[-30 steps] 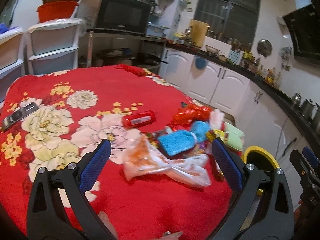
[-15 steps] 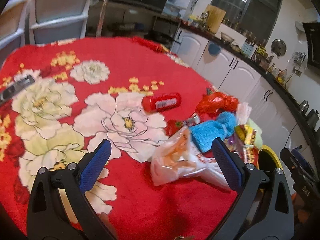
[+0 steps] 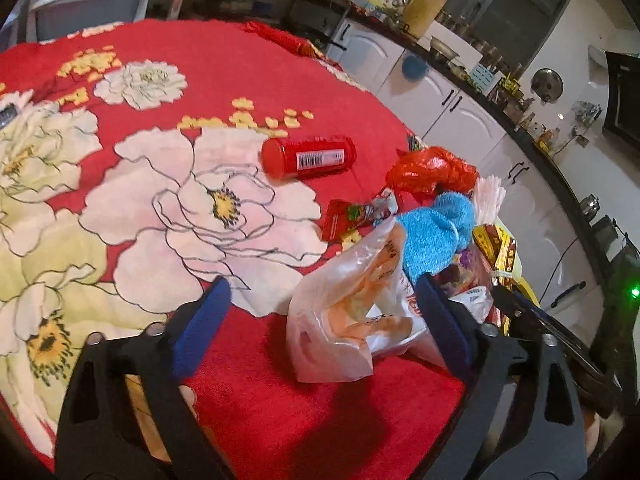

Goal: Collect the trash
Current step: 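Grasp the yellow snack wrapper with the right tool while the left tool grasps the white plastic bag, then carry the wrapper with the right tool while the left tool carries the bag over the bin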

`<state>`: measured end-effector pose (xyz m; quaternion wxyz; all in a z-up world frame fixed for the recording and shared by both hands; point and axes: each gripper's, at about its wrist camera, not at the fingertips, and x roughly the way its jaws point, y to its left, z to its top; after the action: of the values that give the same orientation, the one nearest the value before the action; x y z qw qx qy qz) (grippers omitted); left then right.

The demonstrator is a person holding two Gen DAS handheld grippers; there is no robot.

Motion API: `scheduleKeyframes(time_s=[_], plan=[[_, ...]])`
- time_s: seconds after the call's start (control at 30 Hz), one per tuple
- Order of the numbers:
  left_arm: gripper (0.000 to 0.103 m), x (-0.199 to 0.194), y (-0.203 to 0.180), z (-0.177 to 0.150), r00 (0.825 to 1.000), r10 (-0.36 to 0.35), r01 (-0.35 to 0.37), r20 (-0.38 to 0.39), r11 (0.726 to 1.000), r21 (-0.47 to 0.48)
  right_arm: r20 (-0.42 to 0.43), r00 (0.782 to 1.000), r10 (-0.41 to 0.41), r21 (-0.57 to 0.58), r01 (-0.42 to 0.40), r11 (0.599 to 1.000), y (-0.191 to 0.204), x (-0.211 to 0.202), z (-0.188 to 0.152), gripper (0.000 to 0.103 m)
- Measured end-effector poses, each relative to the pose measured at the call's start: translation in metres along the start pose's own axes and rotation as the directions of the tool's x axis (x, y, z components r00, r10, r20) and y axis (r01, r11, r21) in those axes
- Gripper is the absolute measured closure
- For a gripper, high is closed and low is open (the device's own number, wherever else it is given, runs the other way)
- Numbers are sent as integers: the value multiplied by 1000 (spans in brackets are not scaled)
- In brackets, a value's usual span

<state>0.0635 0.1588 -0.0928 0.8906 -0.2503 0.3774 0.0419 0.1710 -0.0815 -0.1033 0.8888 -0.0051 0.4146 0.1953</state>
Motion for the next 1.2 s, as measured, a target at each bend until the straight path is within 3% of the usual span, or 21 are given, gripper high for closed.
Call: scheduleKeyframes(time_s=[0.13, 0.2, 0.3, 0.5, 0.9, 1.2], plan=[[39, 1, 1, -2, 999, -30, 30, -16, 1000, -1, -28, 999, 24, 4, -24, 1000, -2, 5, -2, 68], [51, 0, 1, -3, 999, -46, 46, -15, 999, 6, -27, 999, 38, 12, -38, 999, -3, 3, -4, 68], [60, -2, -4, -5, 998, -55, 56, -17, 998, 31, -18, 998, 58, 6, -58, 998, -2, -3, -4, 68], [70, -10, -10, -7, 997, -72, 72, -2, 995, 66, 11, 997, 81, -3, -81, 997, -2, -20, -5, 69], [74, -48, -41, 5, 991, -106, 91, 86, 982, 164, 83, 989, 126, -19, -125, 992, -8, -59, 2, 70], [74, -56, -83, 16, 980, -155, 123, 123, 965, 233, 164, 981, 104, 11, -108, 994, -33, -93, 15, 70]])
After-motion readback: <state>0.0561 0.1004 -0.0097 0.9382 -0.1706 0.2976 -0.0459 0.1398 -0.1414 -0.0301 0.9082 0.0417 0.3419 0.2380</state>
